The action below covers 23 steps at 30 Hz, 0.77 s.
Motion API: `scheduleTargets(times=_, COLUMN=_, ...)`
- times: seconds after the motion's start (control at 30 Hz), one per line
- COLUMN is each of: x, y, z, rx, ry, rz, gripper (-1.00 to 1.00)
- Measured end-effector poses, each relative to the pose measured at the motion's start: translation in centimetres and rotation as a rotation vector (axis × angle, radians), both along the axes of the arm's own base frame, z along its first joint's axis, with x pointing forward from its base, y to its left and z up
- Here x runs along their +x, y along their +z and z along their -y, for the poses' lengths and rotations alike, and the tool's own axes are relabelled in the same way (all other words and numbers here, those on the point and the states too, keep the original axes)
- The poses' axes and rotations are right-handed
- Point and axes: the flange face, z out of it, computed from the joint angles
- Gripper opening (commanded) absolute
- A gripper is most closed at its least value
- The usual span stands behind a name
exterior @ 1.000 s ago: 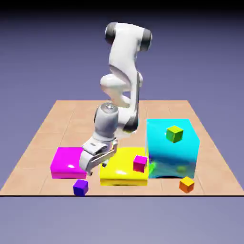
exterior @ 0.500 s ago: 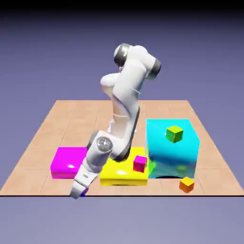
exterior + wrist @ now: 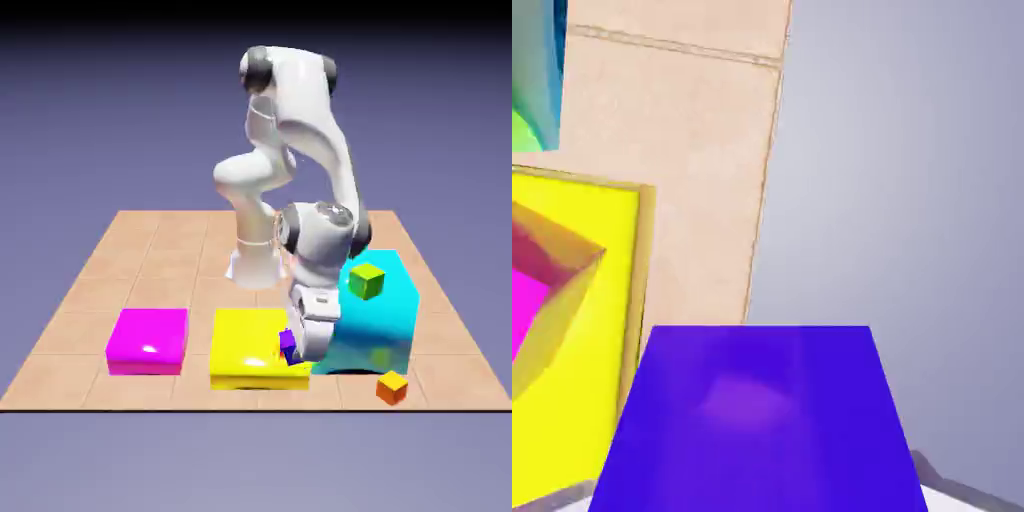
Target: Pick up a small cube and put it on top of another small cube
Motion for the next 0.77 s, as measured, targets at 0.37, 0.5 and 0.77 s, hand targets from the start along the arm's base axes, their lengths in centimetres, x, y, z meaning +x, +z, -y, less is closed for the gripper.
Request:
scheduleTargets(times=0.37, x=-11.7, y=11.4, z=-11.0, rx=-0.147, ry=0.467, rz=0.085, gripper=-1.0)
scheduleTargets(times=0.5, x=-15.7, y=14.0, z=-12.2, rx=-0.242, ry=0.552, rz=0.142, gripper=-1.0)
scheduleTargets(times=0.77, x=-14.4, y=9.2, z=-11.2, rx=-0.243, ry=0.551, rz=0.144, gripper=1.0)
